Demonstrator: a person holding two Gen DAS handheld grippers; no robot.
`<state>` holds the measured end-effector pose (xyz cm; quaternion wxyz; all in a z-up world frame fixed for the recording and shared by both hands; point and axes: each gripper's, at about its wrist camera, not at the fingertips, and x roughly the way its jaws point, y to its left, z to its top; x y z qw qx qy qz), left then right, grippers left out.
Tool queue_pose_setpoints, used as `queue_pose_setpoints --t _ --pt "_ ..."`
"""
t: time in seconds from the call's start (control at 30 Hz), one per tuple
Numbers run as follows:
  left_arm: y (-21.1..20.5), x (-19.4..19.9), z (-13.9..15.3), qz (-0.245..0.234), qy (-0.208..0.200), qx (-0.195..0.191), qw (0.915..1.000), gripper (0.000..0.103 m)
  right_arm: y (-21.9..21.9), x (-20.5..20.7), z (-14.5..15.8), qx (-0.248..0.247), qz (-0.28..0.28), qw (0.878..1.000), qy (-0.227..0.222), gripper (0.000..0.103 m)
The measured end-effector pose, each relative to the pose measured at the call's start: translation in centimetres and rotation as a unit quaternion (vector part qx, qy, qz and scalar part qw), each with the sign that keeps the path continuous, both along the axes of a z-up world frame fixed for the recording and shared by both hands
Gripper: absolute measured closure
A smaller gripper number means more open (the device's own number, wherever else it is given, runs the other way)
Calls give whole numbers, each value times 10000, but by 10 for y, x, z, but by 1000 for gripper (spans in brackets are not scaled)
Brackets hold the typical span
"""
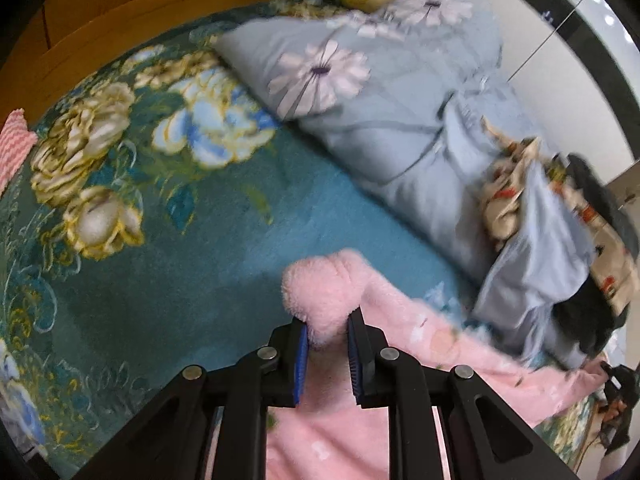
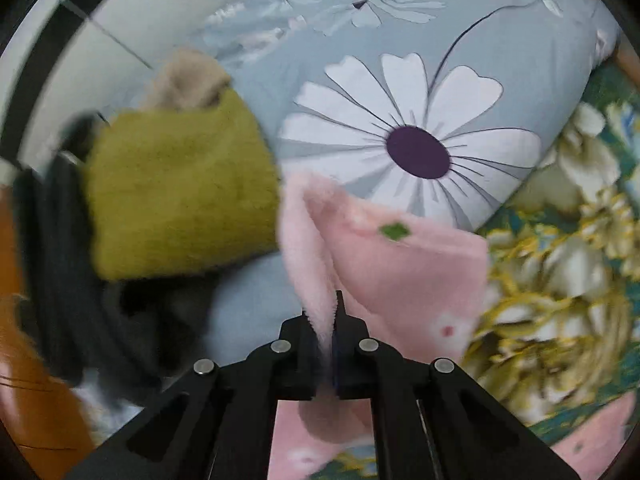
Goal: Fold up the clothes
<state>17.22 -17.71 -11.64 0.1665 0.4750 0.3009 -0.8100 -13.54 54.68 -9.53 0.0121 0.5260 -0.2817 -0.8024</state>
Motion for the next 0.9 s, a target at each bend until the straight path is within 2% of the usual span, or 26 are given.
queue_pose_setpoints --t 0.07,0.17,0.27,0.37,0.4,0.43,0.53,0.63,0.7,0.83,0.9 --pt "0 -3 15 -15 358 -35 9993 85 15 6 27 -493 -86 9976 468 98" --pt "0 -10 26 -157 530 -116 9984 85 49 35 32 -583 -415 9947 739 98" --pt "-1 -19 13 -194 287 -131 9993 85 83 66 35 -632 -756 9903 982 98" --pt "-1 -26 -15 -152 -96 -45 9998 85 118 96 38 -681 -1095 9841 1224 98" --pt "0 -28 -23 -159 -214 -53 9996 85 126 105 10 -609 -1300 9857 880 98" --pt "1 -30 -30 -167 -305 -55 9994 85 130 110 -3 -605 -1392 9858 714 98" --pt "1 -35 -40 -127 -449 -71 9989 85 140 125 -32 -644 -1589 9845 378 98" --pt "1 -44 -39 -77 -429 -48 9990 84 149 139 -61 -682 -1782 9816 41 98" --pt "2 -51 -37 -147 -400 14 9991 83 155 148 -80 -707 -1910 9789 -184 94" --pt "9 -54 -34 -366 -280 259 9986 76 160 180 -63 -666 -1951 9785 -3 91" --pt "11 -49 -32 -439 -204 446 9978 70 164 202 -53 -659 -2015 9772 126 79"
